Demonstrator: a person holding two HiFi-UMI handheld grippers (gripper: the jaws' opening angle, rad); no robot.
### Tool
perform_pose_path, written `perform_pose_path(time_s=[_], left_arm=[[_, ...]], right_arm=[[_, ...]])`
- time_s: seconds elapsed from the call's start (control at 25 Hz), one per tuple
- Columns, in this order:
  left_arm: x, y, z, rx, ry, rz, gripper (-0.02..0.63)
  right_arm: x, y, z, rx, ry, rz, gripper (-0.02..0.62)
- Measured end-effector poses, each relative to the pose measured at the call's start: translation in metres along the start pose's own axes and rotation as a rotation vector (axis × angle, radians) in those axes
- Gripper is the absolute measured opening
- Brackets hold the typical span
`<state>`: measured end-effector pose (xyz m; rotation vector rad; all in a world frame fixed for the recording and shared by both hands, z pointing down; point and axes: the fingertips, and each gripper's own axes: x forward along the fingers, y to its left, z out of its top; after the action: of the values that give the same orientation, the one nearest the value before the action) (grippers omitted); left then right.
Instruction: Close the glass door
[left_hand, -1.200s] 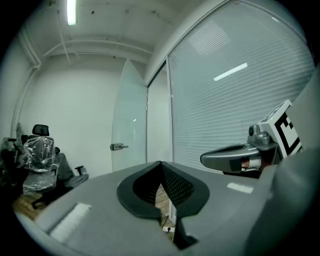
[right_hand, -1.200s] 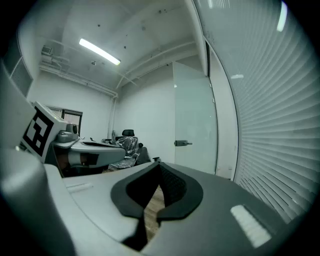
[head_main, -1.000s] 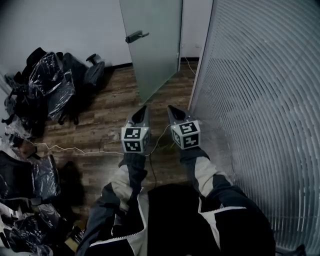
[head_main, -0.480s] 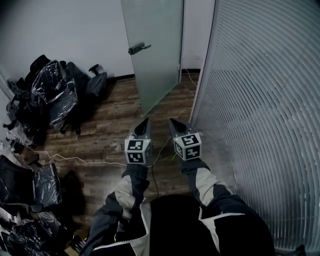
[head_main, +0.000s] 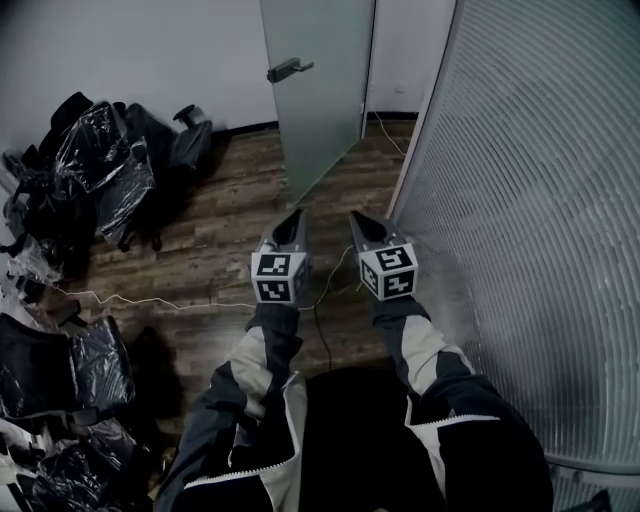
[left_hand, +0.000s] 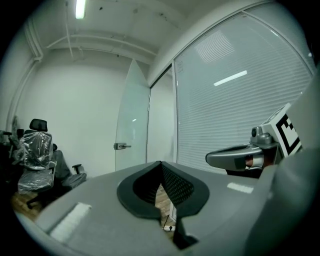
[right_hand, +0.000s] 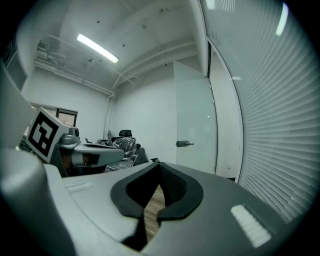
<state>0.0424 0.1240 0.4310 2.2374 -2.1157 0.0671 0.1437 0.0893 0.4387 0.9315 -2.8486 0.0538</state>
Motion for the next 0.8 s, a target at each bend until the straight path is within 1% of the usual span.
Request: perform_pose_path(time_s=[0.24,0.4,0.56,0.8], left_arm=[[0.002,0.037,-0.013,-0.008,0.020,-0.060,0.000],[0.011,0.059,-0.021,-0.004,0.030,-0.079,0.000],[0.039,0.083,-0.025,-0.006,0.039,-0.073,0.000],[0.112,0.120,-0.037,-0.009,0.062,-0.034,0.000]], right_arm=[[0.024,0.023,-0.012,0.005,0.029,-0.052,0.005],[0.047,0.023,-0.016,0.015,0.036,-0.073,0.005],[0.082,0.009,-0.014,0.007,0.033,-0.072,0.005],[0.159,-0.037,-0.023,0.017,0.046,-0.033,0.005]])
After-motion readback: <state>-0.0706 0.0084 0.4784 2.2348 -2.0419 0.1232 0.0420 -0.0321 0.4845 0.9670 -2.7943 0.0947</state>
